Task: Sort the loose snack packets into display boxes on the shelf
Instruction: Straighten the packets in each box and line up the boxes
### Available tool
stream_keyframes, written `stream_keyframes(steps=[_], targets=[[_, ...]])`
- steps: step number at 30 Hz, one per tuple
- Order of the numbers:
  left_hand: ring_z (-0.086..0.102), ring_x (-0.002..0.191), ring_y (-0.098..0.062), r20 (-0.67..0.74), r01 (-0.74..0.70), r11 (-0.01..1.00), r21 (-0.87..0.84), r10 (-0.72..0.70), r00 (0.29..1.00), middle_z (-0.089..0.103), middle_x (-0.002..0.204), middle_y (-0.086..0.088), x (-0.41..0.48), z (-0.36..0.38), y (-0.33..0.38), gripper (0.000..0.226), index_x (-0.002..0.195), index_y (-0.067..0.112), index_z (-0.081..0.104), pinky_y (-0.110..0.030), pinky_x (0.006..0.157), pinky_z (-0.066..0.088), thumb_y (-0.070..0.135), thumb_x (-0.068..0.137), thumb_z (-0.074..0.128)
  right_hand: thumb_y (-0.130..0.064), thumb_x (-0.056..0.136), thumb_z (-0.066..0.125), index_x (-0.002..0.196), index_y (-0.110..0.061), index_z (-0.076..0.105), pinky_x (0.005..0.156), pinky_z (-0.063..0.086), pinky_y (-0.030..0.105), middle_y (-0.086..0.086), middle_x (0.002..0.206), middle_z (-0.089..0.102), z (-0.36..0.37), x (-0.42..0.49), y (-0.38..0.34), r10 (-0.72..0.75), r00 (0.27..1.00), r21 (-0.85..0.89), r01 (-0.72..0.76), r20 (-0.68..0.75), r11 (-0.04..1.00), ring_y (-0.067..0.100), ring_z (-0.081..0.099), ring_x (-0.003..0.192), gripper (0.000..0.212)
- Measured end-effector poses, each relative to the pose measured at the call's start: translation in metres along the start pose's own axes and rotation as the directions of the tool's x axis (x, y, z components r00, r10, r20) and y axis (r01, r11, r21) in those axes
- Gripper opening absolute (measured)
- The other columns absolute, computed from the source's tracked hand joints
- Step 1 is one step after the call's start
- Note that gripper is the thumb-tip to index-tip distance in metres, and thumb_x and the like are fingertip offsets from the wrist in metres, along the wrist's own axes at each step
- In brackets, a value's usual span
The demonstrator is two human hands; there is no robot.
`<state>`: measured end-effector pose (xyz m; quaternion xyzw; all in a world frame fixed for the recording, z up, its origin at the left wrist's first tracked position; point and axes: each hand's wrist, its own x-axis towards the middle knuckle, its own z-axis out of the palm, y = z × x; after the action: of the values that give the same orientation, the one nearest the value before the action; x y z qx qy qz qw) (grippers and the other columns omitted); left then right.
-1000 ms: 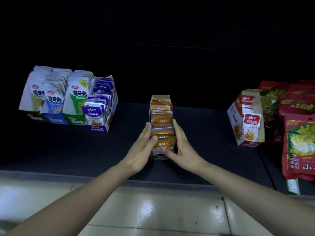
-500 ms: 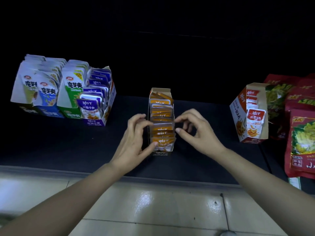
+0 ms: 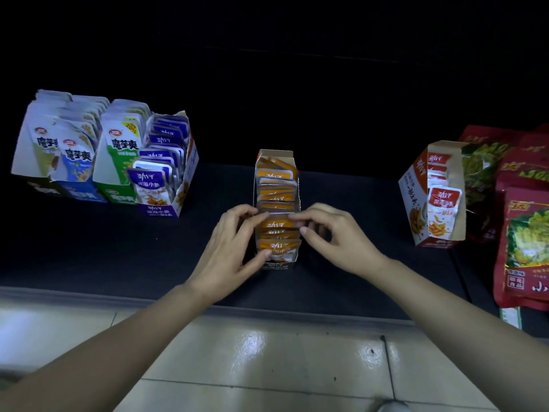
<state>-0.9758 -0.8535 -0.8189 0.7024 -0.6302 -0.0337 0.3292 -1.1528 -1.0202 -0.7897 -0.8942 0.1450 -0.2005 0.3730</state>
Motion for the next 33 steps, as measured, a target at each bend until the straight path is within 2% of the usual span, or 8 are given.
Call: stream_keyframes(steps=[6,10,14,18,24,27,30,33], targets=[[0.040,0.127,-0.016,-0.003,-0.065,0.998,0.007,0.065,0.998,0.035,0.135,0.000,-0.003,-0.001,0.000,0.049,0.132,0.019,0.045,-0.040,0.103,0.044,0.041,0.090,0.056,-0.011,0.094,0.060,0.104,-0.014,0.070,0.068,0.053,0.039,-0.002,0.094,0.067,-0.006,-0.001,0.002,0.087,0.996,0.157,-0.082,-0.025,0.984,0.018,0.063,0.081,0.015],[0.040,0.126,-0.016,0.003,-0.067,0.998,-0.009,0.067,0.998,0.035,0.133,0.001,0.000,-0.002,-0.001,0.046,0.130,0.020,0.045,-0.041,0.103,0.044,0.041,0.090,0.056,-0.009,0.091,0.065,0.107,-0.017,0.072,0.070,0.044,0.015,-0.005,0.095,0.063,-0.007,0.014,0.002,0.068,0.997,0.038,-0.068,-0.020,0.997,0.009,0.059,0.081,0.018],[0.042,0.125,-0.017,0.009,-0.077,0.997,-0.019,0.077,0.997,0.037,0.133,0.000,-0.001,-0.002,-0.001,0.044,0.129,0.021,0.045,-0.042,0.102,0.044,0.040,0.090,0.057,-0.014,0.087,0.072,0.103,-0.019,0.073,0.065,0.041,0.015,-0.010,0.091,0.056,-0.005,0.025,0.001,0.047,0.999,-0.095,-0.046,0.017,0.994,0.007,0.053,0.073,0.017],[0.042,0.127,-0.017,0.015,-0.085,0.996,0.002,0.085,0.996,0.042,0.136,0.000,-0.001,-0.003,-0.001,0.044,0.127,0.017,0.050,-0.040,0.102,0.042,0.039,0.090,0.058,-0.014,0.087,0.072,0.101,-0.018,0.074,0.062,0.041,0.018,-0.010,0.086,0.059,-0.007,0.026,0.003,0.028,1.000,-0.139,-0.027,0.000,0.990,0.010,0.052,0.066,0.015],[0.045,0.119,-0.018,0.025,-0.108,0.994,0.035,0.107,0.994,0.043,0.125,-0.001,-0.001,-0.003,-0.002,0.045,0.127,0.014,0.051,-0.037,0.099,0.043,0.038,0.090,0.058,-0.006,0.087,0.069,0.091,-0.013,0.073,0.059,0.041,0.016,-0.002,0.090,0.063,-0.011,0.017,-0.002,0.039,0.997,0.034,-0.041,0.073,0.999,0.013,0.055,0.069,0.009],[0.046,0.115,-0.017,0.022,-0.110,0.994,0.028,0.110,0.994,0.040,0.122,0.000,-0.001,-0.003,-0.001,0.045,0.126,0.014,0.049,-0.032,0.098,0.042,0.039,0.090,0.057,-0.006,0.093,0.061,0.098,-0.012,0.070,0.060,0.044,0.017,-0.010,0.085,0.067,-0.014,0.018,-0.005,0.105,0.992,0.122,-0.112,0.064,0.986,0.007,0.059,0.070,0.012],[0.045,0.114,-0.015,0.025,-0.131,0.991,0.040,0.130,0.991,0.039,0.121,0.000,0.000,-0.004,-0.001,0.046,0.127,0.014,0.047,-0.028,0.099,0.039,0.039,0.090,0.057,-0.009,0.093,0.063,0.105,-0.012,0.071,0.065,0.042,0.010,-0.012,0.089,0.062,-0.014,0.029,-0.007,0.036,0.998,0.010,-0.036,0.046,0.999,0.001,0.057,0.074,0.015],[0.045,0.115,-0.015,0.036,-0.147,0.988,0.041,0.146,0.989,0.040,0.121,0.000,0.000,-0.004,0.000,0.052,0.134,0.013,0.042,-0.026,0.101,0.037,0.037,0.090,0.057,-0.016,0.088,0.071,0.107,-0.019,0.072,0.067,0.042,0.015,-0.018,0.091,0.050,-0.011,0.040,-0.006,-0.001,0.994,-0.151,0.017,0.107,0.988,0.004,0.051,0.073,0.019]])
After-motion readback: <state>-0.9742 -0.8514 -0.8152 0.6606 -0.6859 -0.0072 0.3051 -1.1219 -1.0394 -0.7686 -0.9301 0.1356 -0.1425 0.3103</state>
